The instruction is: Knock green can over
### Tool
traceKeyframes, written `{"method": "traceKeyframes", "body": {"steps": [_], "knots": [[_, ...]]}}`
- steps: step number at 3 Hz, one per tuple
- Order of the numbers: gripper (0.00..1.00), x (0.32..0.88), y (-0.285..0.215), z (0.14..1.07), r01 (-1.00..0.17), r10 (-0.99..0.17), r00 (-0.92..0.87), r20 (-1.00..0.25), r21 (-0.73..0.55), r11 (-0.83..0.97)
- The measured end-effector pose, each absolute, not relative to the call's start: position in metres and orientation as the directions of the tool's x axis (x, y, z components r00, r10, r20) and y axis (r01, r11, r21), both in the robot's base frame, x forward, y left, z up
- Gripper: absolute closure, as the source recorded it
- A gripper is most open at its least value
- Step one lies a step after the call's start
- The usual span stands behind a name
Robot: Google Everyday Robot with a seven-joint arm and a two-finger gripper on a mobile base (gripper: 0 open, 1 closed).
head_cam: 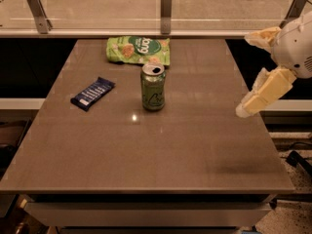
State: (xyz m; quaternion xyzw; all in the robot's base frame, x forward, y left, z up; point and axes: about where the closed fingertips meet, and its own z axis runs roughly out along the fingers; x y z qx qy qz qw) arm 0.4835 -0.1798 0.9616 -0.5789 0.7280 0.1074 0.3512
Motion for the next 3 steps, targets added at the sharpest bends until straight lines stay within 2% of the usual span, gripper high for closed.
{"method": "traceKeyframes", "body": {"steps": [1,3], "knots": [[0.00,0.483,-0.180,0.962,-0.918,-0.768,-0.083,-0.635,-0.251,0.307],[0.00,0.497,-0.161,0.948,-0.915,-0.638,-0.072,-0.766,-0.204,0.348]]}}
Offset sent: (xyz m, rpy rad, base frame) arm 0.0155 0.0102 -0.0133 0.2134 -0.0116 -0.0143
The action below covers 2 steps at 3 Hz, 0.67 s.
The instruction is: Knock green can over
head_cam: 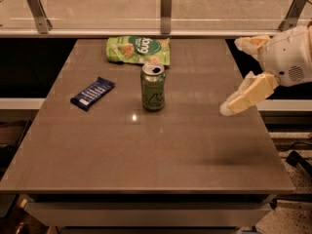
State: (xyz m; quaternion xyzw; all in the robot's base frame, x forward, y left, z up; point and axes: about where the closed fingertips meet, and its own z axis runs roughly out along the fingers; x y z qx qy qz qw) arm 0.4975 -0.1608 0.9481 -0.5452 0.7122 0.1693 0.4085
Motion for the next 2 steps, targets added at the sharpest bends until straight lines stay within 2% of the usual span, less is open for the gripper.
{"method": "traceKeyframes", "body": {"steps": [2], "knots": [[0.00,0.510,-0.124,0.937,-0.902,-0.492,-0.028,-0.870,-0.190,0.387]]}}
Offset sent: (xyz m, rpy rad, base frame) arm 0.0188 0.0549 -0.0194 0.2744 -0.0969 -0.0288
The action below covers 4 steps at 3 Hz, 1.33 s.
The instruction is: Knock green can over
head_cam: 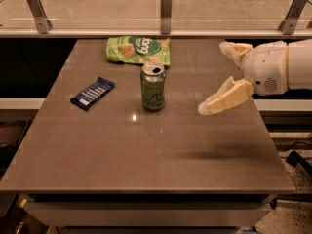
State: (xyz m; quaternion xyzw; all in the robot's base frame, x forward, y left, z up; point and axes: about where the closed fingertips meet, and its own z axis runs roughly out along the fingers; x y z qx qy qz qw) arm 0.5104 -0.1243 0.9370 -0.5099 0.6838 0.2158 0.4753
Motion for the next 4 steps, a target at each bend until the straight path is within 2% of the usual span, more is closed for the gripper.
{"method": "traceKeyframes", "body": {"steps": [4], "knots": [[0.00,0.524,-0.060,0.896,-0.921,-0.321,-0.003,-0.947,-0.123,0.371]]}}
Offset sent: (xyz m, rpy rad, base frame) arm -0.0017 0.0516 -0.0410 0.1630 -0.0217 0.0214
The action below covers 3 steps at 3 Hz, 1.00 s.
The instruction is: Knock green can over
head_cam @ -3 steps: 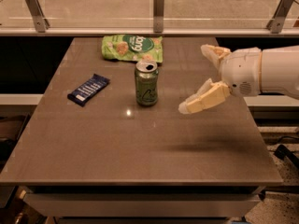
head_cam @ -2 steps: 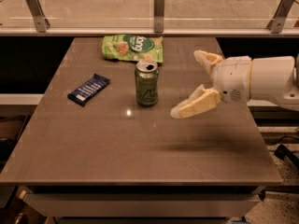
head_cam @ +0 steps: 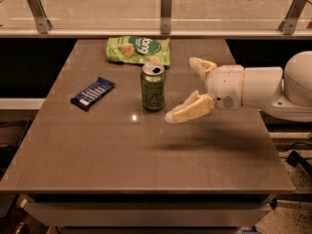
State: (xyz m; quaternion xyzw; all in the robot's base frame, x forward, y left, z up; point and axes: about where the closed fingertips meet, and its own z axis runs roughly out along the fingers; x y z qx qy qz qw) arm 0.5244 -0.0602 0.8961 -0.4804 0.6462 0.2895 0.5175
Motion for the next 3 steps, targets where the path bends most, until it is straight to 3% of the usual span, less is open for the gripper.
{"method": "traceKeyframes", "body": {"steps": [3], "knots": [[0.00,0.552,-0.031,0.894,-0.937,-0.244,-0.006,-0.970,-0.081,0.341]]}}
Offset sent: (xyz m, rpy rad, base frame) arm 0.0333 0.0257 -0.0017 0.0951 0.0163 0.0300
